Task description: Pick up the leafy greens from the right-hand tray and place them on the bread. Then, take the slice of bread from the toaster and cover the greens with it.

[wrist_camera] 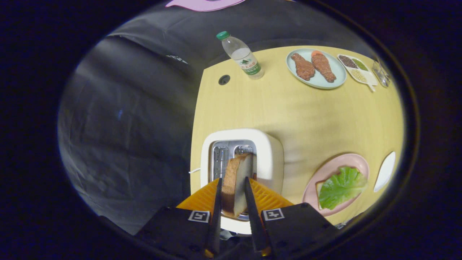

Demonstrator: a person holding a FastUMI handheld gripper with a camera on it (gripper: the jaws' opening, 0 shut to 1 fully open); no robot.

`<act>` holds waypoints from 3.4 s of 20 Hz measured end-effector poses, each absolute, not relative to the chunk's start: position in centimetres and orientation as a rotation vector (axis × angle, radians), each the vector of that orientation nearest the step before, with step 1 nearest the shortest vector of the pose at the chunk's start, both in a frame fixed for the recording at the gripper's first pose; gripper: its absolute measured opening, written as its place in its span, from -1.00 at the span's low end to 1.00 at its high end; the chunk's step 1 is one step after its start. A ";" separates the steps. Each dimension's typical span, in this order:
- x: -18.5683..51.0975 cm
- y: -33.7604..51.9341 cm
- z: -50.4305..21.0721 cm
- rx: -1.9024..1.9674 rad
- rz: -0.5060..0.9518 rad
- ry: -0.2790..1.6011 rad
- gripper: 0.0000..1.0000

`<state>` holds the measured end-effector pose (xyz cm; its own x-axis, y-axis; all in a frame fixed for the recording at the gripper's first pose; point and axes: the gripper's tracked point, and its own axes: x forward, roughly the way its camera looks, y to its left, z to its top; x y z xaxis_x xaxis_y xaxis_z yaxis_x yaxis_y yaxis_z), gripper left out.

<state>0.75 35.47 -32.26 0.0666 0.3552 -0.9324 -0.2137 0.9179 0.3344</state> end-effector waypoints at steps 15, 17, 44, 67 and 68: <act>1.3 30.5 -24.3 0.298 0.483 1.401 -0.79; 1.9 28.9 -22.3 0.348 0.493 1.370 -0.79; -1.0 9.3 -39.2 0.171 0.495 1.615 -0.80; 2.9 4.9 -35.1 0.088 0.289 1.318 0.97; 3.6 4.7 -34.1 0.120 0.276 1.274 0.97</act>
